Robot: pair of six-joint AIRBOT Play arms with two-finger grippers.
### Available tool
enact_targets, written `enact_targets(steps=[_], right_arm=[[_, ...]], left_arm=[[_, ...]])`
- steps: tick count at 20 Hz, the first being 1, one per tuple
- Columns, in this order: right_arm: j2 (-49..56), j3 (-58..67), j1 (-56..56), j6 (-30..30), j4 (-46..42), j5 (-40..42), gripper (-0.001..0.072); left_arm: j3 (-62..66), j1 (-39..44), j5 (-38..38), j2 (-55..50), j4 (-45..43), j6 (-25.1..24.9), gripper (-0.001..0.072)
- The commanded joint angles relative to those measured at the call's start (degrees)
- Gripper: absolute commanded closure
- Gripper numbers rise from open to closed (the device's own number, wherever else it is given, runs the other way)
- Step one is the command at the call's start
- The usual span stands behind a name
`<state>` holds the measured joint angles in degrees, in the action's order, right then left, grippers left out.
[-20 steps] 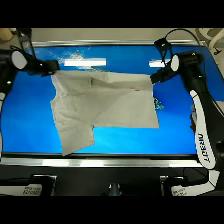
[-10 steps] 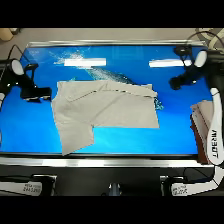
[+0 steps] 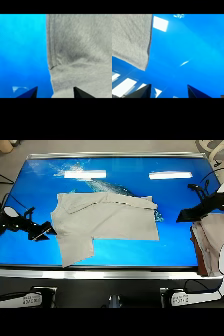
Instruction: Fold the shirts.
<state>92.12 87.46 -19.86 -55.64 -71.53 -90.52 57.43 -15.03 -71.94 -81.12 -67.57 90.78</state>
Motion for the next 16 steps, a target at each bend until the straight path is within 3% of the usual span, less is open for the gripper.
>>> enact_targets(steps=[1, 4, 9, 10, 13, 14, 16], right_arm=[[0.04, -2.71, -0.57, 1.51, 2.78, 1.25, 0.022], [0.33, -4.72, -0.57, 1.51, 3.72, 1.86, 0.0221], [0.33, -10.19, -0.57, 2.4, 6.4, 2.95, 0.0221], [0.33, -11.21, -0.57, 2.47, 6.36, 3.28, 0.022], [0.33, -14.29, -0.57, 3.89, 6.95, 4.17, 0.0218], [0.33, -15.98, -0.57, 4.83, 8.0, 5.11, 0.0195], [0.33, -19.8, -0.57, 4.9, 10.58, 9.14, 0.0179]], left_arm=[[-3.04, -0.9, 5.99, -1.14, 3.13, -1.36, 0.0166], [-3.06, -0.83, 6.03, -3.21, 4.07, -4.15, 0.0166], [-3.17, -0.83, 8.98, -3.87, 7.28, -4.74, 0.0205], [-3.15, -0.83, 9.31, -3.87, 7.45, -4.74, 0.0277], [-3.15, -0.83, 9.4, -3.82, 7.72, -5.25, 0.0606], [-3.15, -0.83, 9.4, -3.8, 8.28, -6.05, 0.0676], [-3.15, -0.83, 9.38, -3.76, 10.54, -7.45, 0.0677]])
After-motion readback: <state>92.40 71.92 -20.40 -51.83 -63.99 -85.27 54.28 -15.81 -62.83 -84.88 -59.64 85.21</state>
